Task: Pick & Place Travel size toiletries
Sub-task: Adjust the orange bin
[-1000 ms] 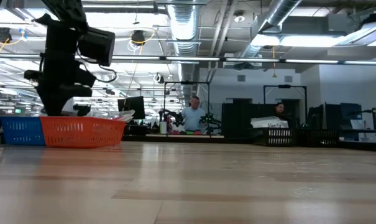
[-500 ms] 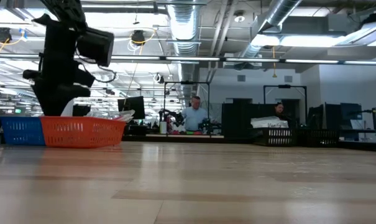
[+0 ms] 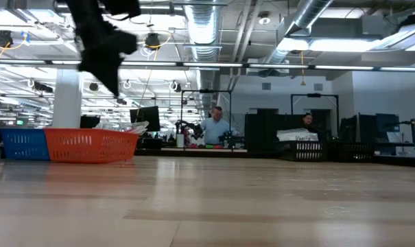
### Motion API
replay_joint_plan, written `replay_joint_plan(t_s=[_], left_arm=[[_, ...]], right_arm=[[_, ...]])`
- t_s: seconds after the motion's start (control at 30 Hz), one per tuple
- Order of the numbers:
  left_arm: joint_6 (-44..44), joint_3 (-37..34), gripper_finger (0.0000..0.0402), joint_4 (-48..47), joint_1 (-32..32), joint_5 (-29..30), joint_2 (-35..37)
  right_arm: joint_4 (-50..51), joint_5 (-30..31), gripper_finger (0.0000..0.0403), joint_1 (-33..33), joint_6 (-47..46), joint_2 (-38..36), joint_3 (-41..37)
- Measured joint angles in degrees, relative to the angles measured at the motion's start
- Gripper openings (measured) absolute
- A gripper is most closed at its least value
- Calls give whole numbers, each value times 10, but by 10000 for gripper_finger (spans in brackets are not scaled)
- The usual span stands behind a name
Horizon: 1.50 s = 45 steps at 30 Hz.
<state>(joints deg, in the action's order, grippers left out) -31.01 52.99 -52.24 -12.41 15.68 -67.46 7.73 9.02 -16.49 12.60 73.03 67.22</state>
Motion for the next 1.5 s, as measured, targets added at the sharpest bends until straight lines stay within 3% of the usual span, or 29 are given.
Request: replay_joint_plan(t_s=[0.17, 0.47, 0.63, 0.77, 1.5], left_arm=[[109, 18, 1, 85, 37, -42, -58], [245, 67, 0, 78, 40, -61, -221], [303, 83, 0, 78, 38, -42, -268], [321, 84, 0, 70, 32, -8, -272], [355, 84, 0, 52, -27, -11, -263]], right_arm=[[0, 0, 182, 0, 0, 0, 0], [0, 0, 178, -4, 0, 0, 0], [1, 0, 181, -4, 0, 0, 0], [5, 0, 183, -4, -1, 0, 0], [9, 0, 182, -4, -2, 0, 0]])
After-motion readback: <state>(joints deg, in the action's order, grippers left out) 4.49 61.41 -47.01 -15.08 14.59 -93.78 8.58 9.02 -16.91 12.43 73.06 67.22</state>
